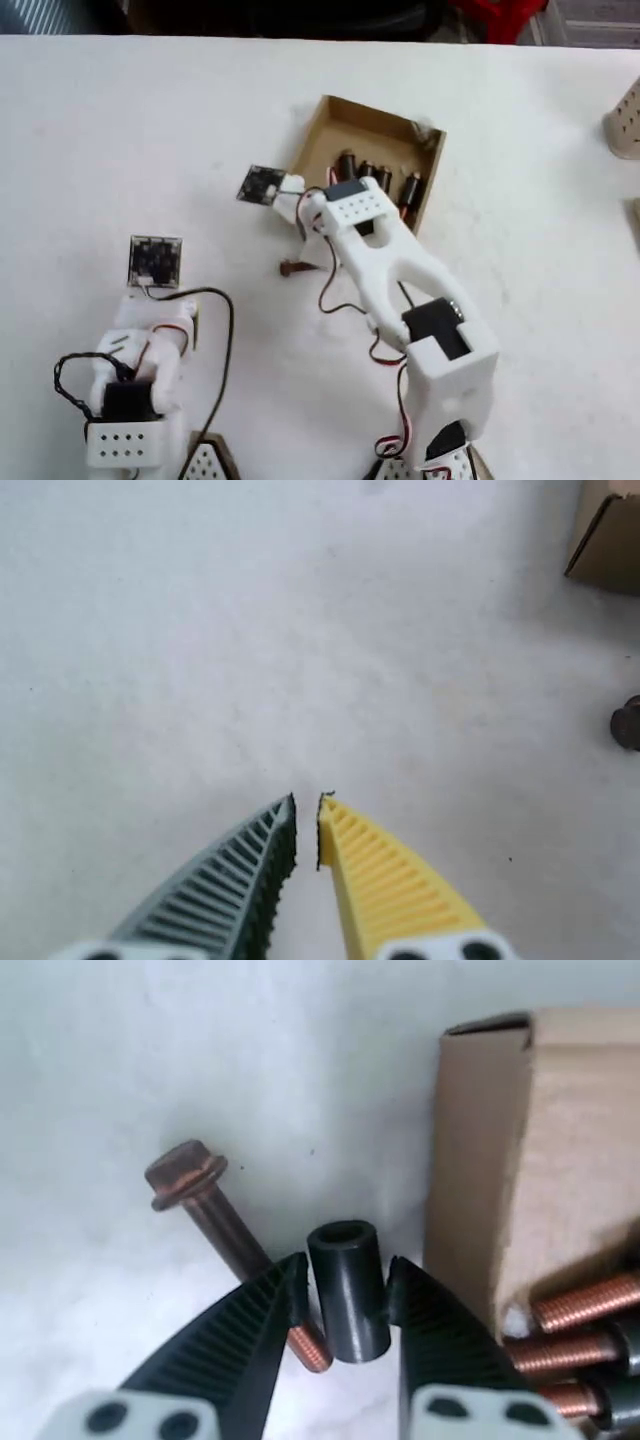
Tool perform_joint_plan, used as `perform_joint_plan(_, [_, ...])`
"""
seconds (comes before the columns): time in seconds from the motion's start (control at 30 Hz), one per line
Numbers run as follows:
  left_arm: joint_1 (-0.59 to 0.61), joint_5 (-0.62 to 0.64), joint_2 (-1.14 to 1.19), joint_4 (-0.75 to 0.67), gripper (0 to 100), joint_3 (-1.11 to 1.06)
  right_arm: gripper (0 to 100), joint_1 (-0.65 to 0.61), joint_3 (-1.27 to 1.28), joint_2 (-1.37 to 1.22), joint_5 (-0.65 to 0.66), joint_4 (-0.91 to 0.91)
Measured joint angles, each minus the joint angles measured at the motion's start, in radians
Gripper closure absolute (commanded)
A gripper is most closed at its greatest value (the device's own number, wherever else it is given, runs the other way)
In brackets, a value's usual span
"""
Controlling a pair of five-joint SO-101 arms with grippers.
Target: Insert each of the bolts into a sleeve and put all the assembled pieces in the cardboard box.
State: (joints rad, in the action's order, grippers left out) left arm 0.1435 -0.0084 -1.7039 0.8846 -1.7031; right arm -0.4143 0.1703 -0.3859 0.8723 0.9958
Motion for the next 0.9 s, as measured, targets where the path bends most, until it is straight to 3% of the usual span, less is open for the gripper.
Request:
perform_joint_plan(0.27, [0.000,0.000,0.000,0.000,93,0.000,84.6,0.008,-0.046,-0.044,0.000,0.023])
perform_joint_plan(0.43, [0.000,0.000,0.000,0.000,93,0.000,99.0,0.017,-0.048,-0.063,0.000,0.023])
perform_joint_plan(0.67, [0.000,0.000,0.000,0.000,93,0.000,98.1,0.032,-0.054,-0.066,-0.002,0.075])
perform_joint_plan(0.9, [0.000,0.000,0.000,0.000,93,0.000,98.1,0.023,-0.035,0.025,-0.259,0.258])
